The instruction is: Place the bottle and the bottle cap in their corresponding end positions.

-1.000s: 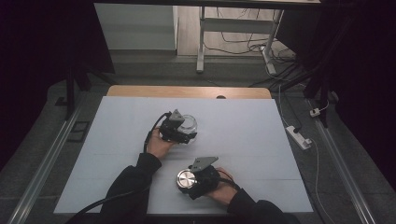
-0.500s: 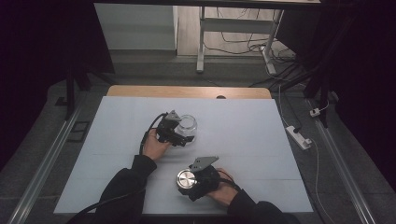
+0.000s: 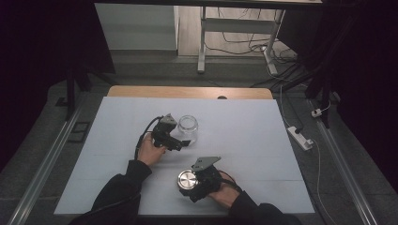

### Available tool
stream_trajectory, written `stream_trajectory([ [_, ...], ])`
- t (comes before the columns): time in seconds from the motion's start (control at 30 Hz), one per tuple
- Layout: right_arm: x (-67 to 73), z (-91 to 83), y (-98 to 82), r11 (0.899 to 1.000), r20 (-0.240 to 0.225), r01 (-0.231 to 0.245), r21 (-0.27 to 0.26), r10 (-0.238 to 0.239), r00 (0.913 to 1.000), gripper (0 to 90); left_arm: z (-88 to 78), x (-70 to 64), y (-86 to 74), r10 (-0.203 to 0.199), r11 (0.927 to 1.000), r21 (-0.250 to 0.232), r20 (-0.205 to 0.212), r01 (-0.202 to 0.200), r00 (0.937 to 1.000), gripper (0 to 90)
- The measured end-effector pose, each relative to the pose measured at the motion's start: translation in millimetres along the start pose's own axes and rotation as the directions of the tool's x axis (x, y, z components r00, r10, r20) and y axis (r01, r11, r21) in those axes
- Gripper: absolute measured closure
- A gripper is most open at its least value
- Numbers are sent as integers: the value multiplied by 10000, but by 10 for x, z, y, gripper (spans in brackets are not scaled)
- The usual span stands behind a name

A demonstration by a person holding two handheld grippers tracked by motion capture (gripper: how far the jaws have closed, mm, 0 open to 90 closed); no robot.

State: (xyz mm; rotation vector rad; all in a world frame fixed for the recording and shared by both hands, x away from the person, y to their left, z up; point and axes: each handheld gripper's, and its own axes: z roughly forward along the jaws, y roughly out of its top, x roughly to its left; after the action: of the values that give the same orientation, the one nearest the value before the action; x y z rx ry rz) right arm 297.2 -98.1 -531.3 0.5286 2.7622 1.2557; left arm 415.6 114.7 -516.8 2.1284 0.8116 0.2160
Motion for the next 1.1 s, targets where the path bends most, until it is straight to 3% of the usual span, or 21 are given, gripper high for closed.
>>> stream_trajectory([
  [0.13,-7,-14,0,9999,-47,-79,-96,78,10000,7,-34,-23,-23,144,9998,103,41,-145,9999,0],
  [0.63,6,-149,30,9985,22,-106,-544,108,9999,1,-296,-123,-133,53,9998,-175,489,-45,9988,0],
  [0.77,-21,-190,27,9971,14,-331,-679,333,9994,1,-353,-160,-162,-28,9996,-282,757,50,9971,0],
  [1.1,-36,-296,26,9971,292,-183,-744,206,9994,1,-562,-275,-266,-276,9979,-561,1033,335,9943,0],
])
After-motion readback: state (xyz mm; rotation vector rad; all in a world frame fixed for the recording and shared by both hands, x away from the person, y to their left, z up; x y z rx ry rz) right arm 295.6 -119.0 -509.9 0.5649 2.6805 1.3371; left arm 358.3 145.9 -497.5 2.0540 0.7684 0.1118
